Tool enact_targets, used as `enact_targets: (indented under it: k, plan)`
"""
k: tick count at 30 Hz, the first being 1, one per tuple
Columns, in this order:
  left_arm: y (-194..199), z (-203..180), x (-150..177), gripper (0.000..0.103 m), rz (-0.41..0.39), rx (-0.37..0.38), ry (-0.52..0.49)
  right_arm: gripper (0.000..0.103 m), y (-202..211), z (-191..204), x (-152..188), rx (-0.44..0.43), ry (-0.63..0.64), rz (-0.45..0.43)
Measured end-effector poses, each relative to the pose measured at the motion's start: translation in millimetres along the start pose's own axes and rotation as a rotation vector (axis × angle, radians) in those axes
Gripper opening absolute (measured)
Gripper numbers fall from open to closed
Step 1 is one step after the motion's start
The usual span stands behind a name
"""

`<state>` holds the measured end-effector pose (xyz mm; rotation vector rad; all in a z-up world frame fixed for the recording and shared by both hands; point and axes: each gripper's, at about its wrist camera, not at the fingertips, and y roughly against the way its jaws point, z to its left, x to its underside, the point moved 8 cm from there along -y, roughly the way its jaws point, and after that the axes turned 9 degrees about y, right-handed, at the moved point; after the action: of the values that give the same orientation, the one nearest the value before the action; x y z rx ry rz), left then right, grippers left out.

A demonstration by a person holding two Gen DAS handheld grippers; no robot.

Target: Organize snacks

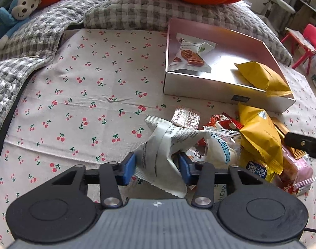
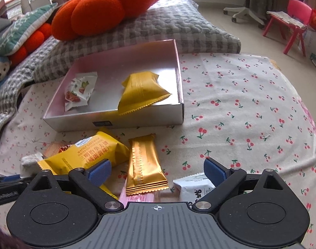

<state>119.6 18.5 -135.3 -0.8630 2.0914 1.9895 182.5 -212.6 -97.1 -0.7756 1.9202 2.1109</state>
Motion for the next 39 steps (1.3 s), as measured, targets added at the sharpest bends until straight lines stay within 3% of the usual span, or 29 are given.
enact_targets:
  k: [2,8,14,21,26,28,30,34,35,36,39]
  plan:
    - [0.0,1.5,-0.8,0.035,0.0,0.007,0.014,0.094,-4.0,1.1,-1.4,0.005,0.013,-0.002]
    - [1.6,7.3,-3.4,0.027,0.003,0.024,0.054,0.079,-14.0,5.3,-1.1,-0.001,0.026,0.019]
    - [7.4,17.4,-8.8,0.02,0.002,0.074,0.12,0.04,-20.5,6.3,3.4,-0.041,-0.002,0.058]
    - [13.0,23.5,-13.7,0.01,-0.007,0.108,0.158,0.039,-12.6,5.4,-0.3,-0.067,-0.029,0.033]
    - [12.3,23.5,-14.1,0.01,-0.009,0.112,0.153,0.038,-6.5,1.8,-3.6,-0.08,-0.062,0.015]
    - [10.9,19.0,-13.0,0.011,-0.003,0.113,0.118,0.038,-4.6,1.2,-4.9,-0.089,-0.071,0.01]
    - [7.4,14.9,-9.6,0.03,0.012,0.105,0.1,0.038,-2.7,1.9,-5.5,-0.093,-0.07,0.006]
    - [-2.1,9.1,-5.4,0.042,0.035,0.072,0.06,0.036,4.0,3.1,-8.2,-0.109,-0.073,-0.014]
    - [-3.6,8.8,-5.7,0.044,0.031,0.061,0.05,0.034,6.3,2.9,-9.2,-0.118,-0.079,-0.022]
    - [-6.7,7.9,-5.8,0.045,0.034,0.049,0.038,0.02,8.9,1.9,-10.4,-0.124,-0.088,-0.03]
    - [-15.4,9.0,-3.7,0.046,0.05,0.014,0.02,0.016,10.7,-0.5,-11.8,-0.136,-0.096,-0.038]
